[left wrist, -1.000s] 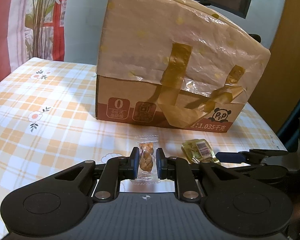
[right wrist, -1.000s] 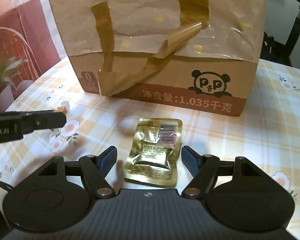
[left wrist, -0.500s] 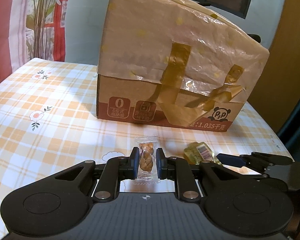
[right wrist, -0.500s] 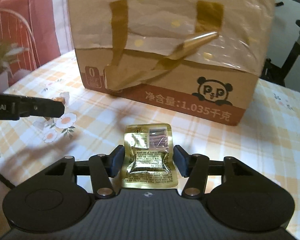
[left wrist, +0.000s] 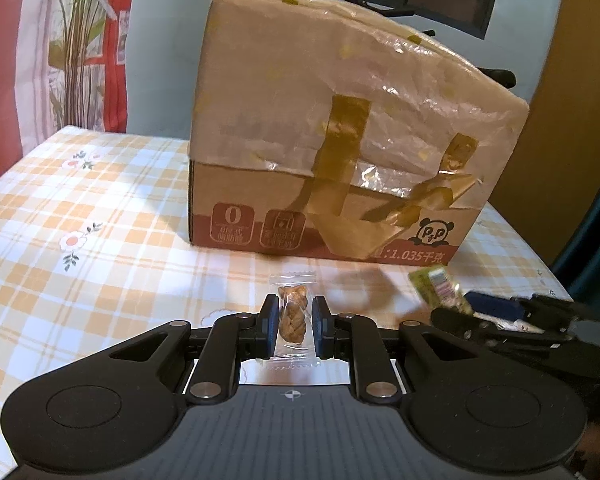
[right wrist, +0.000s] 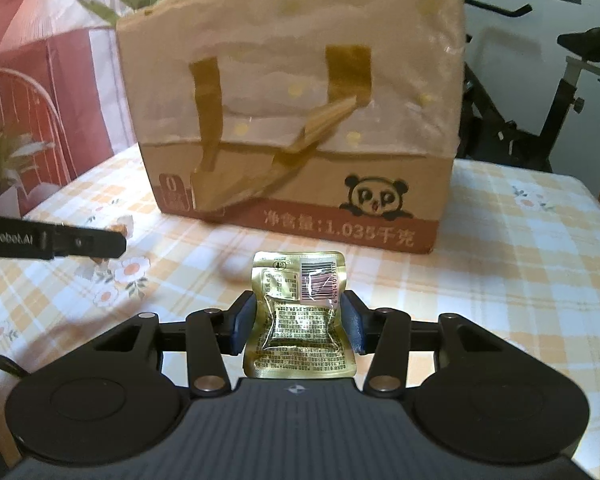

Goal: Organize snacks
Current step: 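Lift both held packets and carry them over the box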

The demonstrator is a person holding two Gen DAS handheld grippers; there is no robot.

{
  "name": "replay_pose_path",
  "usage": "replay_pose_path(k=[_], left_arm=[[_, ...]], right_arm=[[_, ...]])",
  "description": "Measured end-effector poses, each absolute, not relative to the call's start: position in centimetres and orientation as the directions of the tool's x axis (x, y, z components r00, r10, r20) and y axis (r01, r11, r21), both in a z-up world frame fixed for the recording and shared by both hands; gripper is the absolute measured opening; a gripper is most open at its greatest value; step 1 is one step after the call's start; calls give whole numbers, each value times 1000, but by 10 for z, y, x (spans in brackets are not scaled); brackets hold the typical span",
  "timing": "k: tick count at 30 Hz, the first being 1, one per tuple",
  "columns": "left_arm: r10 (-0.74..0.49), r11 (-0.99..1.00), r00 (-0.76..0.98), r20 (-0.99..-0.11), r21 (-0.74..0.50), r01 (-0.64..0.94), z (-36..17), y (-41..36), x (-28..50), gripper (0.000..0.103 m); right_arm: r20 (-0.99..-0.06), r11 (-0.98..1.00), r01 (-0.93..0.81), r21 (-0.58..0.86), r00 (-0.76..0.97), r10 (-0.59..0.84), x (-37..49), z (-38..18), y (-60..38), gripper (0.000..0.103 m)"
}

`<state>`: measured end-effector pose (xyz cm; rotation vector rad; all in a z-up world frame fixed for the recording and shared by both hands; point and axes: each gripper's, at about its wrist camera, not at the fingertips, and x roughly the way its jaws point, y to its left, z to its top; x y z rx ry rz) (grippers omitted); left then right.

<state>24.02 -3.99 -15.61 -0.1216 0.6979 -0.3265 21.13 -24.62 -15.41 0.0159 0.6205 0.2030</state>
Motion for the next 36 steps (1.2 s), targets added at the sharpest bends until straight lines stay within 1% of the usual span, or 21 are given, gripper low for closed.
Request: replay_pose_path(k=[8,13,17,22,25,28,33,36], left_arm=[[-344,938,768,-540,-155,311,-126,-48,240,18],[-394,918,813,-429,-140,371,-82,-52,243,19],[-416,909,841,-347,-143,391,-47,-56,258,19],[-440,898,850,-291,-169,407,-17,-61,289,19],[-456,889,847,-274,-180,421,-7,-70,310,19],[-460,887,841,-285,-203,416,-5,-78,333,19],[-441,897,838,-322,-192,398,-9,-91,358,19],[-439,898,827,-350,-197,394,-13,-95,371,19]], right_arm=[[-447,978,-206,6,875,187,203,-114,-248,49],[-336,974,-223,-25,920,202,198,-78,-249,49],[-256,972,-237,-2,939,228,206,-45,-254,49],[-186,967,-254,-5,951,249,230,-11,-257,49],[-167,965,-259,39,951,261,251,3,-265,49],[-160,970,-242,18,957,242,274,10,-270,49],[-187,977,-210,29,959,211,304,10,-278,49],[-219,981,-192,37,956,195,317,5,-281,49]])
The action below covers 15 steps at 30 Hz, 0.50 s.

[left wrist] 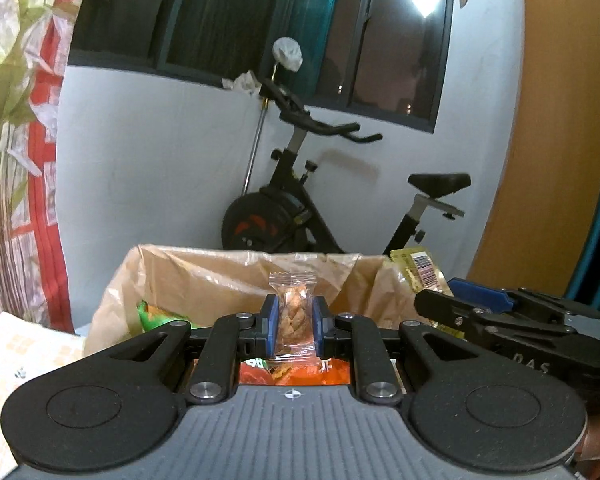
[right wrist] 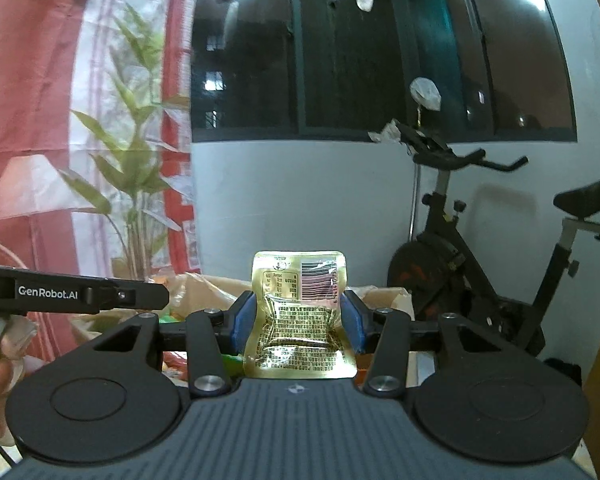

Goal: Organize snacks
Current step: 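Lift both held packets and carry them over the box, then open both tools to drop the packets into the box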

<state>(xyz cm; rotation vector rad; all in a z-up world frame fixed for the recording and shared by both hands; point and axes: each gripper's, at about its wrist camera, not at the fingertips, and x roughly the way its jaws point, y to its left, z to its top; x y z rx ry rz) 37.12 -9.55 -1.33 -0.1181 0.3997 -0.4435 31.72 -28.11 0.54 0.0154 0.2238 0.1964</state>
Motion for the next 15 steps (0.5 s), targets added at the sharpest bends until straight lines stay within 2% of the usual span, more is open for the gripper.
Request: replay_pose_path(k=[15], left_arm=[[-412,910,802,-432,-148,387,-38,-93,377,19]], right_arm=[[-337,982,-188,21,923,184,324,-26,-282,49]])
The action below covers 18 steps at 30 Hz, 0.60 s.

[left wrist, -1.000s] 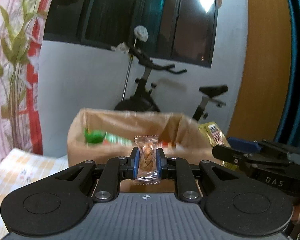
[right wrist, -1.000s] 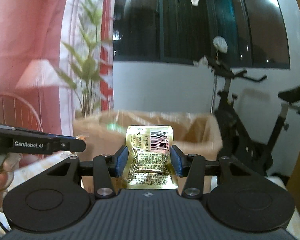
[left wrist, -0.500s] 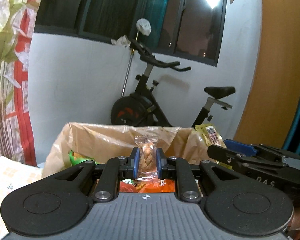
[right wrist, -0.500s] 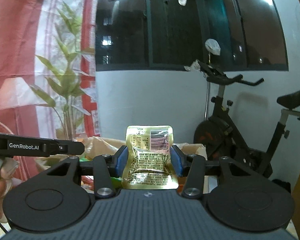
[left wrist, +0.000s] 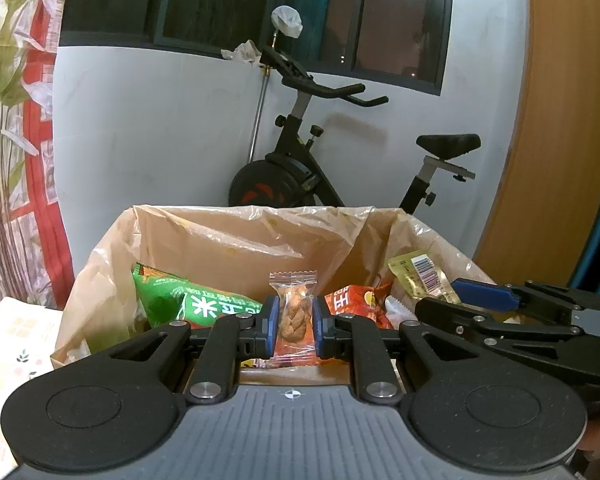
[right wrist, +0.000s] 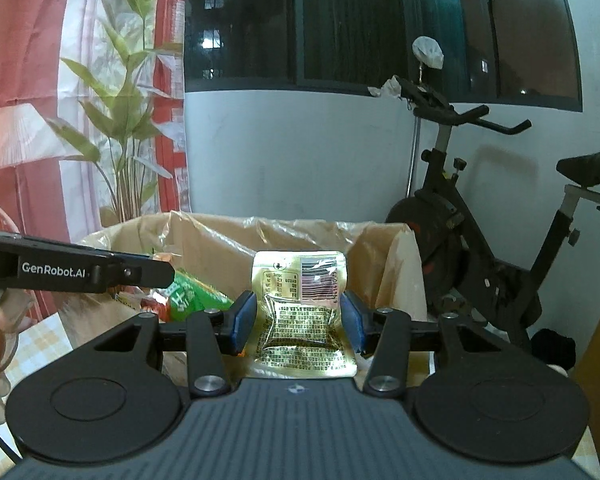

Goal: Organize snacks
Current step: 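Open both tools to drop the packets into the box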

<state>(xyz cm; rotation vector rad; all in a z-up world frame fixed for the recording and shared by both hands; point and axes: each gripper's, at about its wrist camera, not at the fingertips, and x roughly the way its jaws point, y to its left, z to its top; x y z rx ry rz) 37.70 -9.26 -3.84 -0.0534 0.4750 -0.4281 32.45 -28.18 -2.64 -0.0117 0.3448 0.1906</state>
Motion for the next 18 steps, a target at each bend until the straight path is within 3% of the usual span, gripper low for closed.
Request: replay_pose_path(k=[9,11,13,18], left_arm=[[-405,911,792,-457,-130,391,-39,-94,376,20],[-403,912,791,-460,-131,388,-38,-93,376,25],[-401,913,795,-455,-128,387,-36,-92,375,37],[-392,917,803,-448,-118,381,-30,-89,369,49]], right_arm=[[-351,986,-163,28,922,162,321,-24,-282,51],[-355,987,-157,24,922,155,321,-24,-282,53],[-357,989,-150,20,922,147,321,-23,-281,57],[-356,990,-140,25,924,140,317,-18,-283,60]])
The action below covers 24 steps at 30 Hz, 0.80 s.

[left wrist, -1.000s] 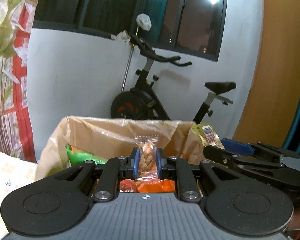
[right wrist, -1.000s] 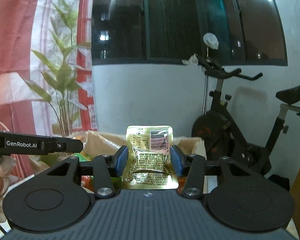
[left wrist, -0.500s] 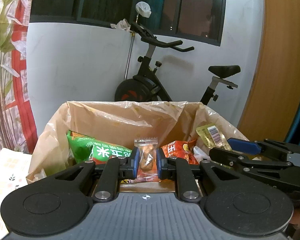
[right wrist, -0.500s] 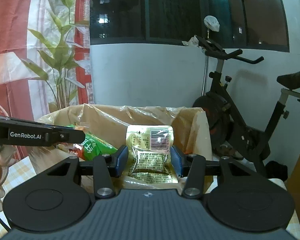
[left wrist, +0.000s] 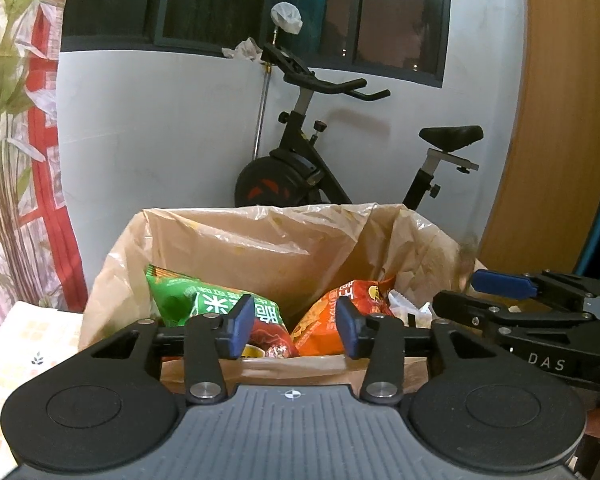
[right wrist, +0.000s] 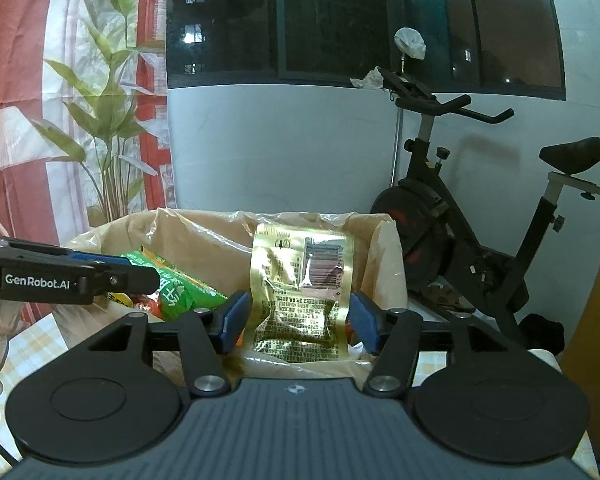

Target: Organize snacks

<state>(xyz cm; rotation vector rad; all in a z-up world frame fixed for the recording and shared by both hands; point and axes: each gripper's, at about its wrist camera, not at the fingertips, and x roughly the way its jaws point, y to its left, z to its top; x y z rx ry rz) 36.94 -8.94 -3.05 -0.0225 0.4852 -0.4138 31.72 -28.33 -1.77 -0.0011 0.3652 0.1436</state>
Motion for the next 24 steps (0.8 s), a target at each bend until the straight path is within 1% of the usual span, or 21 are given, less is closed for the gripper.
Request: replay_pose_path(k=[2,4,5,7,9,11,14,19,22,24], left_arm=[[-404,912,798,-447,-130,388,-28,-86,367,55],[-403,913,801,-442,-134,385,-25,-83,364,69],[-402,914,805,-437,-134,384,-23,-81,361,72],[-394,918,813,-429,-132,375,-20,-78,357,81],[-379,924,819,-430,-127,361,-16,-76,354,87],[-360,932,828,-429,-114,345,-12,-75,348,88],[-342,938,840,-422,-94,335,-6,-71,338,88],[-279,958,869,-409,-50,283,10,-62,309,89],[-282,958,867,-410,-72,277,20,-55,293,93],[-287,958,869,-403,-91,274,26,-50,282,94]], right_arm=[[-363,990,-143,18,921,140,316,-16,-284,60],[-368,990,-141,12,920,135,314,-15,-284,62],[-371,990,-139,11,919,133,313,-14,-284,67],[-369,990,-138,19,920,135,310,-12,-284,71],[-369,990,-140,33,918,142,307,-10,-285,79],[-372,989,-140,40,917,144,303,-6,-285,85],[-378,992,-126,24,917,126,297,2,-281,90],[-360,992,-125,4,925,118,275,18,-273,94],[-347,990,-135,-46,931,111,260,27,-261,96],[-346,990,-129,-55,933,102,250,33,-256,97]])
